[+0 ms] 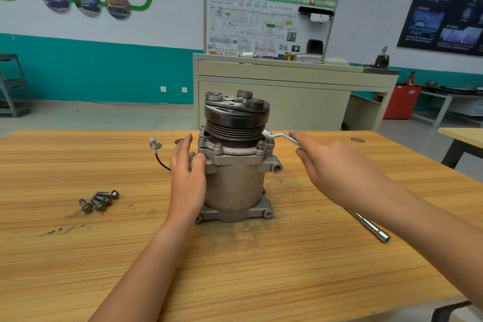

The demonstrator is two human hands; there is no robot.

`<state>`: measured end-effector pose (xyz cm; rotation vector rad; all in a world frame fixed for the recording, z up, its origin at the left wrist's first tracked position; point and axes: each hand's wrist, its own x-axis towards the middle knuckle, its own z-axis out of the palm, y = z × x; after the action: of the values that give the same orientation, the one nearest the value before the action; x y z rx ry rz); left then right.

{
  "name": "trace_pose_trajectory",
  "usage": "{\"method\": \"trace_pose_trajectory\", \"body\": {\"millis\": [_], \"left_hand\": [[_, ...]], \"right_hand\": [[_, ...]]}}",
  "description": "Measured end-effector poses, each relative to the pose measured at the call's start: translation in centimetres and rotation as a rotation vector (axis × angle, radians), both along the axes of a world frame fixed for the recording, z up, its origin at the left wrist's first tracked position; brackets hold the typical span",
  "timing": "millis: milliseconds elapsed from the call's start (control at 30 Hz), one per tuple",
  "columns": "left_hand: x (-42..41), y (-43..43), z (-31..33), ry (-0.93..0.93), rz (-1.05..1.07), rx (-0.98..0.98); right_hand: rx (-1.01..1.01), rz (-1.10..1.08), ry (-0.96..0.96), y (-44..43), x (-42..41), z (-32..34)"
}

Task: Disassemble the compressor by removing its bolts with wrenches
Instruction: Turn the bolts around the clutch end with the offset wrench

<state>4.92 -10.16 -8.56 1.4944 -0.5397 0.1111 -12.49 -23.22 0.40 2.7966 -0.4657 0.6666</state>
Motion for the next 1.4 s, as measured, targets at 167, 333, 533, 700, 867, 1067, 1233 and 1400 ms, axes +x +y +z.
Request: {"method": "trace_pose_trajectory", "body": {"millis": [167,333,533,700,867,1067,1233,1400], "left_hand": [[-0.2,0.2,0.2,0.021,0.005,0.019],[-0.2,0.2,0.1,0.005,0.02,0.034],[-0.2,0.2,0.1,0.009,0.024,0.028],[-0.3,0.3,0.1,0.006,0.024,0.029],[-0.3,0.3,0.2,0.01,0.011,0.02],[-0.3,0.2,0.2,0.009,0.016,0.03],[-0.1,0.2,0.3,0.007,0.019,0.026],[-0.2,0.1,0.1,-0.006,0.035,0.023]], "right_hand": [[-0.101,-0.113,0.111,0.6,1.0,0.8],[-0.173,-0.148,0.219,2.5,1.4,2.2],[-0.251,-0.177,0.332,3.7,1.0,2.2],[-0.381,-0.098,0.383,3.6,1.2,3.1],[-0.329,-0.018,0.429,-0.6,1.7,3.8],[-0.515,0.068,0.304,-4.5,4.4,3.0],[-0.444,0.365,-0.125,-5.7,7.7,0.8],[0.043,0.367,-0.414,-4.9,7.0,-0.2]]}}
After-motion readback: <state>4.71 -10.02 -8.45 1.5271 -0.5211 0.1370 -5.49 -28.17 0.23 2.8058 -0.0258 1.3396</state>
